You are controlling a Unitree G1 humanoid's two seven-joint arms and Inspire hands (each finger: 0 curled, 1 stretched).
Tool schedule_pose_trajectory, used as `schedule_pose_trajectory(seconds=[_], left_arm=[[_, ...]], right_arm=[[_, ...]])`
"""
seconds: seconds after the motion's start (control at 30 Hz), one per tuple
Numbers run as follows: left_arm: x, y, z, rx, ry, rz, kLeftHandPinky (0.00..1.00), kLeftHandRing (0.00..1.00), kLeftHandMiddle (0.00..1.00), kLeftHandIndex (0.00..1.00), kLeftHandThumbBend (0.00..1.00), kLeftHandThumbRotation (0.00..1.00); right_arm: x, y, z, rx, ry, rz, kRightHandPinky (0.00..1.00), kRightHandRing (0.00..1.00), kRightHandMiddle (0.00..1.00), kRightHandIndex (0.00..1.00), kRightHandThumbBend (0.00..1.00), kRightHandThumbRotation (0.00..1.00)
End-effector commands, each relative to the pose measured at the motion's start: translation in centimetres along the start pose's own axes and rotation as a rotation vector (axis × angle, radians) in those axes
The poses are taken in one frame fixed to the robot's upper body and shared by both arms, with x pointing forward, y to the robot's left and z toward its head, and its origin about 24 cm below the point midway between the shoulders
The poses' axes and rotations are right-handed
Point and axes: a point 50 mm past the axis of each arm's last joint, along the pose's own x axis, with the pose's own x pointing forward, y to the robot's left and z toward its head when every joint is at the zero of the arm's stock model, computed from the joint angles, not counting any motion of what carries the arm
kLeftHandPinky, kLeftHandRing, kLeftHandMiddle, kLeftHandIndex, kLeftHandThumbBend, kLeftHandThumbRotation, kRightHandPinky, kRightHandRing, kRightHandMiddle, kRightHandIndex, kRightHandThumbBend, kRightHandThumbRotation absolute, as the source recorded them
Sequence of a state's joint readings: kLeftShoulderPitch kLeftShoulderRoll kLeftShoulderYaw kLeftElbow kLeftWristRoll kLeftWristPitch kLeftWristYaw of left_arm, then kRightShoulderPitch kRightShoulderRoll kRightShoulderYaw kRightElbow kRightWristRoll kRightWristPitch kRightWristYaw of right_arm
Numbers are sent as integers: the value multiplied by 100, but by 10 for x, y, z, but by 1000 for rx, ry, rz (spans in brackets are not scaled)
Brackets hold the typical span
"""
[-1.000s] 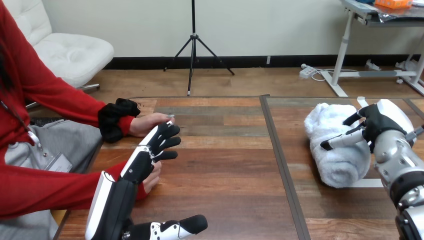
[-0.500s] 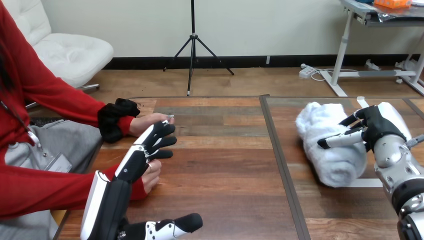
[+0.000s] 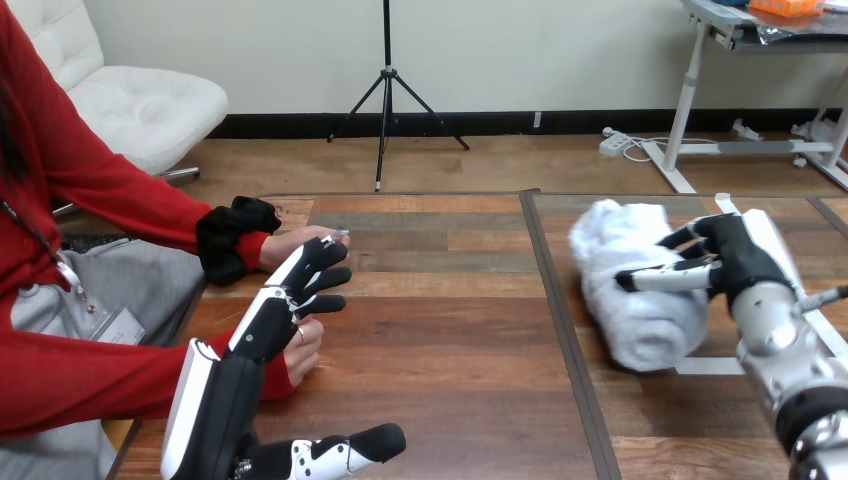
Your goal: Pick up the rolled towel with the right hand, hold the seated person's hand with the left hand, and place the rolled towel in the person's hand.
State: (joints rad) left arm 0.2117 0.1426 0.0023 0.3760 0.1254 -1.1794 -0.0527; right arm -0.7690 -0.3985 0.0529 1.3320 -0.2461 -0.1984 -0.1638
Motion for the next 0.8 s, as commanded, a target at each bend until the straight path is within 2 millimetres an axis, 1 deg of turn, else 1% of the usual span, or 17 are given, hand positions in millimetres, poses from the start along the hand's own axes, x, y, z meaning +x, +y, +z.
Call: schedule_pose_trajectory(seconds=[0.0, 0.37, 0.77], left_arm=[[16, 2, 1, 2, -65, -4, 73, 82, 87, 89, 100, 47], [16, 2, 0, 0, -64, -7, 73, 82, 86, 89, 100, 46], [17, 4, -1, 4, -62, -14, 73, 82, 87, 89, 100, 47]], right_arm=[[3, -6, 38, 92, -195, -70, 23, 29, 41, 42, 80, 0], [-9, -2, 40, 196, -355, -101, 21, 27, 39, 42, 79, 0], [-24, 4, 37, 300, -502, -114, 24, 31, 41, 42, 76, 0]])
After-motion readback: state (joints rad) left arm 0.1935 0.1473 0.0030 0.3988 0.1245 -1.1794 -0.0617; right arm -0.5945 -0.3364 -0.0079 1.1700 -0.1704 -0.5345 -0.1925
